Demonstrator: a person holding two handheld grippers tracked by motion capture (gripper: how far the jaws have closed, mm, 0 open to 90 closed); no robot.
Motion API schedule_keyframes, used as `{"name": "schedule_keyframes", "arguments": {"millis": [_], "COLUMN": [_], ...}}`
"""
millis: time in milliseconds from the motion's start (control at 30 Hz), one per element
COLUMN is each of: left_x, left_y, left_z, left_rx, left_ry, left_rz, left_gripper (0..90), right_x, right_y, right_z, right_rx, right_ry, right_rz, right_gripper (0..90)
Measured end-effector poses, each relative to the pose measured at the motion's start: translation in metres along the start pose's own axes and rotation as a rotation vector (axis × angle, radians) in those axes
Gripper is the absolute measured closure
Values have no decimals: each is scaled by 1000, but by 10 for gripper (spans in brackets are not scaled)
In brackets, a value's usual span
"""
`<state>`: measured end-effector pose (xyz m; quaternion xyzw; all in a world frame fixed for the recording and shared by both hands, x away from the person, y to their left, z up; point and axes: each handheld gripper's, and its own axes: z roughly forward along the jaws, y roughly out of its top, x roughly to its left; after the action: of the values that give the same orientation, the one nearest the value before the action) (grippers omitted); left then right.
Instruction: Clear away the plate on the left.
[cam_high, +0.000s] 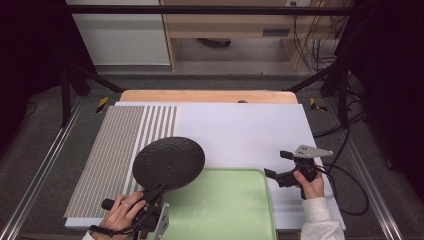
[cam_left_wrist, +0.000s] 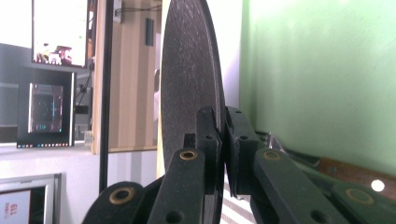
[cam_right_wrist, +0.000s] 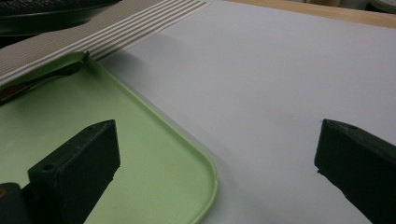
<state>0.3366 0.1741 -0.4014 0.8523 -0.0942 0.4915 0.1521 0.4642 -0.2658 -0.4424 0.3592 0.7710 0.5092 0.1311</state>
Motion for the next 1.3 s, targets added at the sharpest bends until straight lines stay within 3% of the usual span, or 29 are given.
{"name": "schedule_keyframes", "arguments": {"millis": [733, 1300], "left_x": [-13, -28], "left_y": [37, 55], "left_z": [-6, -11], "left_rx": [-86, -115], "left_ry": [-58, -106], "left_rz": [9, 32], "left_gripper": [849, 848], "right_x": [0, 0], "right_y": [0, 0], "right_z": [0, 0], "right_rx": [-1, -5], "right_ry": [1, 4], "right_rz": [0, 4], "right_gripper": [6, 6]}}
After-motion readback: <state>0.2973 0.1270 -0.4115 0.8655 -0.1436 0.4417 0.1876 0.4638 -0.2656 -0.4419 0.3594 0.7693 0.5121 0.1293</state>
